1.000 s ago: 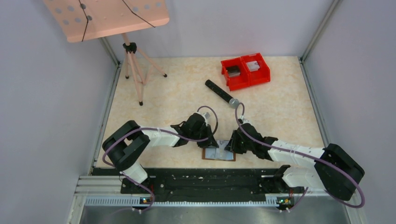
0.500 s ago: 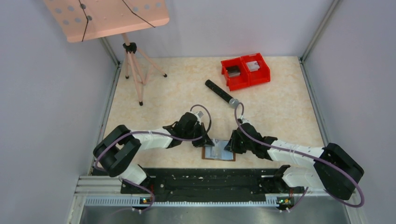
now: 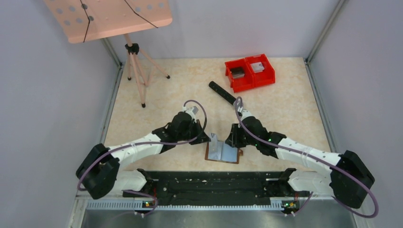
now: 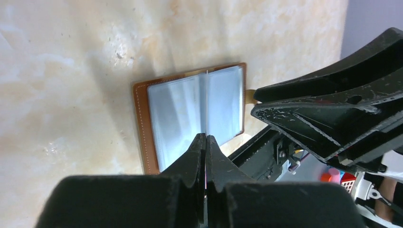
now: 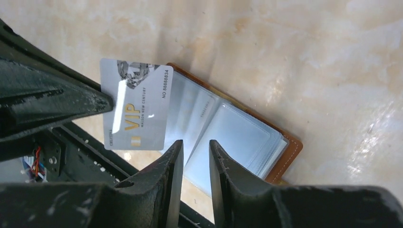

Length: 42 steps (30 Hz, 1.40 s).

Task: Take the credit cards out of the card holder
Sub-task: Remove the credit card from the card holder, then place the credit card in the storage box.

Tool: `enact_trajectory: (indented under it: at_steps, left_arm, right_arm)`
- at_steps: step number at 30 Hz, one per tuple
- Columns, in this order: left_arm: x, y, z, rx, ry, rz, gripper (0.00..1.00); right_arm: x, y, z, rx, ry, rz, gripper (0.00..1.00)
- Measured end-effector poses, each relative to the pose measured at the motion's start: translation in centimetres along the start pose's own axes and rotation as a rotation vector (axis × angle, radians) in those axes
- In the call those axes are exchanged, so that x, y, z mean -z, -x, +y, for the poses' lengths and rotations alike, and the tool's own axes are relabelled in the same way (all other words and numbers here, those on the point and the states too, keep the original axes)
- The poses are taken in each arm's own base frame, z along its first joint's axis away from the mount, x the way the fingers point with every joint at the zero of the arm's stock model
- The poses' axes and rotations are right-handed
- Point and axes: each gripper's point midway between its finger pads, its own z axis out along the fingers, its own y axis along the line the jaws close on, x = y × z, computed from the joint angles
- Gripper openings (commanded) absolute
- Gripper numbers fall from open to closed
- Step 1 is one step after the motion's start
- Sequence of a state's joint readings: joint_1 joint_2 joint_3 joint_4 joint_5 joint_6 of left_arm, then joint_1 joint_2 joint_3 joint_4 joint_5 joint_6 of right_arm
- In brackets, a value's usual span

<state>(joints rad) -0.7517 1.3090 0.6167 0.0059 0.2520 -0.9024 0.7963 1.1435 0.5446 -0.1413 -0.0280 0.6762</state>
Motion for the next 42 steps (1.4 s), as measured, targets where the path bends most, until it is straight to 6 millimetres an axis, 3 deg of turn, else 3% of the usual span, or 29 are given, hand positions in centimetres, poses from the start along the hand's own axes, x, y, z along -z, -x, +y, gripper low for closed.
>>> enact_trajectory:
  at_steps: [8, 15, 18, 26, 31, 36, 42]
  left_arm:
    - [4.2, 1.6, -3.5, -0.216, -0.141, -0.105, 0.0]
    - [6.4, -0.9, -4.8, -0.356, -0.247, 0.002, 0.0]
    - [7.2, -1.9, -5.5, -0.386, -0.305, 0.053, 0.0]
    - [8.9, -3.2, -7.7, -0.438, -0.433, 0.122, 0.0]
    - [9.5, -3.6, -8.5, -0.454, -0.486, 0.134, 0.0]
    - [10.0, -3.7, -9.3, -0.466, -0.534, 0.139, 0.0]
    - [10.2, -3.6, -10.0, -0.471, -0.565, 0.136, 0.0]
  right_arm:
    - [3.1, 3.2, 2.3, 0.151, 0.132, -0.114, 0.33]
    - [7.9, 9.5, 5.0, 0.152, 0.308, -0.227, 0.38]
    - [9.5, 10.9, 6.3, 0.166, 0.4, -0.213, 0.38]
    - [10.4, 8.1, 8.2, 0.205, 0.571, -0.023, 0.37]
    - [10.2, 6.7, 8.4, 0.209, 0.624, 0.027, 0.36]
    - [9.5, 4.4, 8.0, 0.187, 0.69, 0.101, 0.43]
    - [10.2, 3.0, 8.8, 0.206, 0.811, 0.13, 0.39]
